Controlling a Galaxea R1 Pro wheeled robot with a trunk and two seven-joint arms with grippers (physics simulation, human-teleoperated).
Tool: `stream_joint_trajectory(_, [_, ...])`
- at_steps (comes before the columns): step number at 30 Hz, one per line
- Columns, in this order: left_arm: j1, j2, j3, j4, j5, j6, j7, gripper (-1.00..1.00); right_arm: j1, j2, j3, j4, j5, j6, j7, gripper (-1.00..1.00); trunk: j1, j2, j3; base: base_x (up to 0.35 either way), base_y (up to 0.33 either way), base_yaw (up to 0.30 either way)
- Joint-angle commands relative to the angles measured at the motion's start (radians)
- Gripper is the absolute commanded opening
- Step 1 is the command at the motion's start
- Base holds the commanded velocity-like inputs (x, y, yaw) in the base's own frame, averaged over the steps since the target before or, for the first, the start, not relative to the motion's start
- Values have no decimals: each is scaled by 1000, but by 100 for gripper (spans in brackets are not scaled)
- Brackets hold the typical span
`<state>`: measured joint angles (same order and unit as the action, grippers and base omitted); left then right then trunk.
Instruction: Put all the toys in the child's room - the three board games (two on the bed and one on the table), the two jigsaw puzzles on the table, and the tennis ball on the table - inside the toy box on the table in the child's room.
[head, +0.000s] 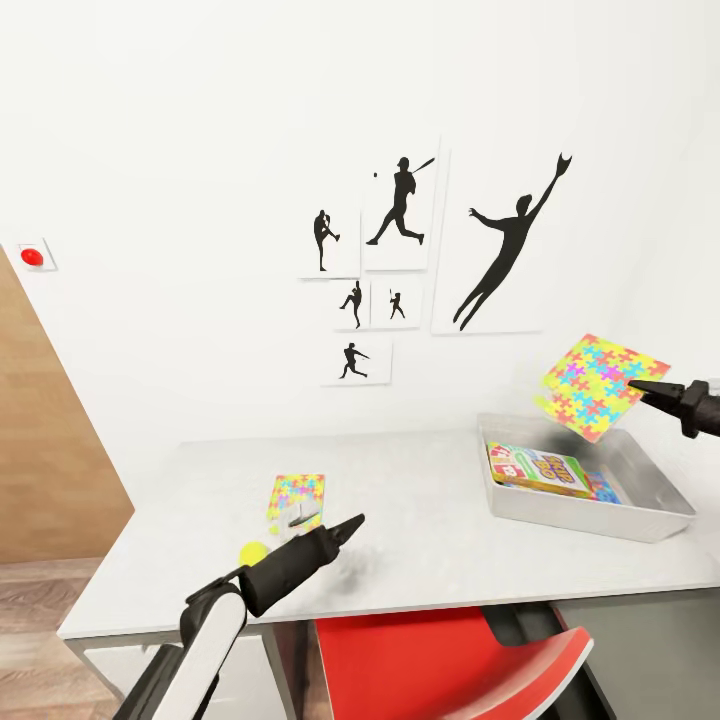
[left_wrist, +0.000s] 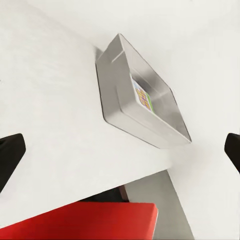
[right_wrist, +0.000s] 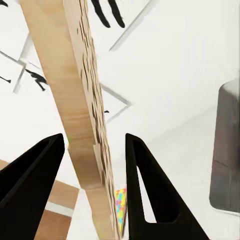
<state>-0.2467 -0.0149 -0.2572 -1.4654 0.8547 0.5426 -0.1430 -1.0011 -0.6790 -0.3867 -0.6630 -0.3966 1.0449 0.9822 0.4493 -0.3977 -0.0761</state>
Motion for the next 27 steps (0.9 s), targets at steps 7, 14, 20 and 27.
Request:
stream_joint_trajectory(7, [15,-5,-20,-2,-54,-8,1,100,-170,30,-4,97,-3,2,-232,-100,1,-2,-2,0,0,0])
stream_joint_trajectory(14, [19,-5,-26,3,-69,-20,2,100,-245,52,-10,140,-23,2,-339,-100,1,-2,-2,0,0,0])
stream_joint_trajectory(20, [21,-5,-28,4,-72,-25,2,100,-297,81,-19,234,-41,2,-526,-100,1,-2,-2,0,0,0])
stream_joint_trajectory(27, [20,-5,-27,-11,-71,-26,-6,100,-337,123,-91,284,-95,-7,-743,-100,1,-2,-2,0,0,0])
